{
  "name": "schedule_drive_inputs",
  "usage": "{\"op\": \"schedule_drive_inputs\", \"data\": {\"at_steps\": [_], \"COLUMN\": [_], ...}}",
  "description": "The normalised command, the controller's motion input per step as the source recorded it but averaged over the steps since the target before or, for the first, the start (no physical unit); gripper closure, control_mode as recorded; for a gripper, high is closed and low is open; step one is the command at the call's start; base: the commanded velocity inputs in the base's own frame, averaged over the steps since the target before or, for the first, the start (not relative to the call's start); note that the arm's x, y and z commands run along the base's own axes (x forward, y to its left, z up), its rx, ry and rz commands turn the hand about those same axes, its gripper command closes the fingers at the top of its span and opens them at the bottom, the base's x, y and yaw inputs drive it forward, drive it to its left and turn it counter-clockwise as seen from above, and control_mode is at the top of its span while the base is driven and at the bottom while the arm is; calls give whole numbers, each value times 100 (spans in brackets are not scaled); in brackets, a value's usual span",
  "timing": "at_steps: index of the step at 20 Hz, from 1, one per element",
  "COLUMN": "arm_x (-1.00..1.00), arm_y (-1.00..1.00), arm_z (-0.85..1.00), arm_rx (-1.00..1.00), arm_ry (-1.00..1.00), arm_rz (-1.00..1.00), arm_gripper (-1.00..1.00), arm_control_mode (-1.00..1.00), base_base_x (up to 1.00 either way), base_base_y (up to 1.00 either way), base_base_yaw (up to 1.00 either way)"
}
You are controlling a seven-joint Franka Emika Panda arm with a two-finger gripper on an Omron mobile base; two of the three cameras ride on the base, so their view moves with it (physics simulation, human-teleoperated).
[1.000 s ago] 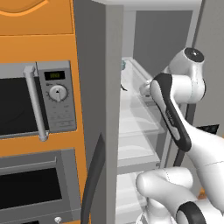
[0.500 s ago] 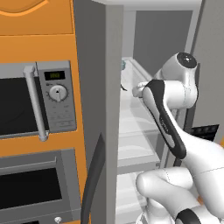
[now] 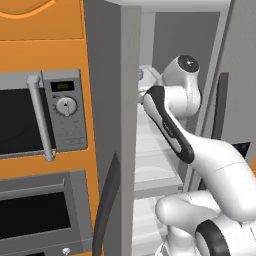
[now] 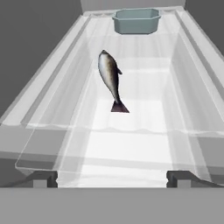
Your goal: Take the fish out of the fridge, briefly rinse it in the sink, and place it on the tray next to the sink.
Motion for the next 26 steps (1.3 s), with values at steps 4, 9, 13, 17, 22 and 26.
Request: {"op": "schedule_drive_inputs", "data": {"at_steps": [4, 9, 13, 17, 22, 26], "arm_x": [79, 77, 50, 22, 28, 25], "arm_y": [0, 3, 11, 13, 0, 0], "arm_z": [-6, -13, -16, -27, -9, -24], "arm_rx": [0, 0, 0, 0, 0, 0], "arm_ry": [0, 0, 5, 3, 0, 0], "arm_rz": [0, 0, 0, 0, 0, 0], "arm_gripper": [-100, -100, -100, -100, -100, -100], "arm_control_mode": [-100, -100, -100, -100, -100, -100], "base_base_x": [0, 0, 0, 0, 0, 0], "base_base_y": [0, 0, 0, 0, 0, 0], "base_base_yaw": [0, 0, 0, 0, 0, 0]}}
